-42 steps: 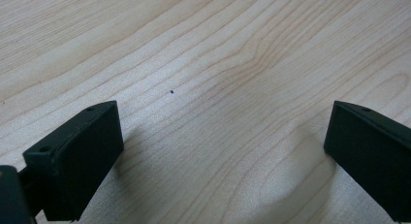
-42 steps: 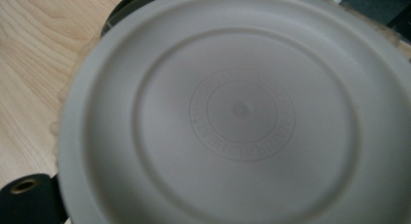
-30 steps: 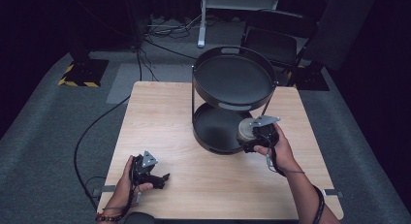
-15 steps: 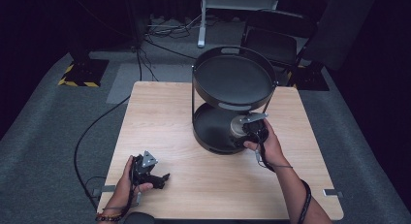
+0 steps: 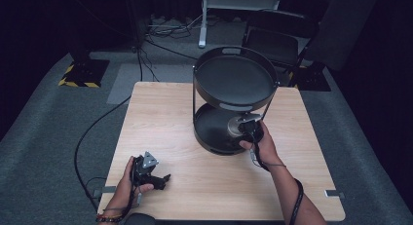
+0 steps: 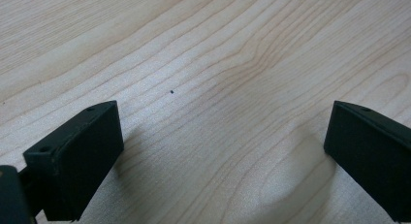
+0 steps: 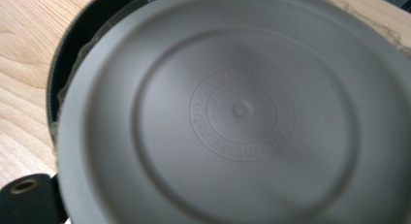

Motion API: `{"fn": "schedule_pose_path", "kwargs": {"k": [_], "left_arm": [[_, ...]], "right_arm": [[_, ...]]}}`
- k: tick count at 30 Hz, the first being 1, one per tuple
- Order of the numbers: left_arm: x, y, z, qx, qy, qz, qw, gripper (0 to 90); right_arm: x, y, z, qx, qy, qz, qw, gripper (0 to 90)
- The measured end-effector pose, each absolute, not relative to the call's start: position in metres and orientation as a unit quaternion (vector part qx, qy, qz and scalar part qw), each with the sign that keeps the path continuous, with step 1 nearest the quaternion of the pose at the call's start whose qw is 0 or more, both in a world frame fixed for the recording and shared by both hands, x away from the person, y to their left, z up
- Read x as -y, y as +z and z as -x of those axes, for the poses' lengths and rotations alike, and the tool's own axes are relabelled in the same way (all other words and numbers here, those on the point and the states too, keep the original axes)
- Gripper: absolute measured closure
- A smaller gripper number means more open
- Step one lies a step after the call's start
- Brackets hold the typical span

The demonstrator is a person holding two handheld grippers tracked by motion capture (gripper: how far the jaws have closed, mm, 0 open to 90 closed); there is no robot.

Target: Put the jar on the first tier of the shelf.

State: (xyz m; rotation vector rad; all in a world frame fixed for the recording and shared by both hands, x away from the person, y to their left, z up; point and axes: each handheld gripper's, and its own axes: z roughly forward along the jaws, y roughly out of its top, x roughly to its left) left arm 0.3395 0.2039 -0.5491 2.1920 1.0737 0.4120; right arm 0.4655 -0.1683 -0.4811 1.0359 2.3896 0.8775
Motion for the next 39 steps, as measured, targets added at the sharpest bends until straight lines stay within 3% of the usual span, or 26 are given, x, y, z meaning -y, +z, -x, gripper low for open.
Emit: {"fn": "schedule_pose_path", "kwargs": {"k": [39], "left_arm": [[-0.204,-0.549,-0.339,-0.410,0.157,-0.837,0.327,0.1]], "right_arm": [[0.161,-0.516,-0.469,-0.839,0.331,-0.393,0.177,9.1]]}}
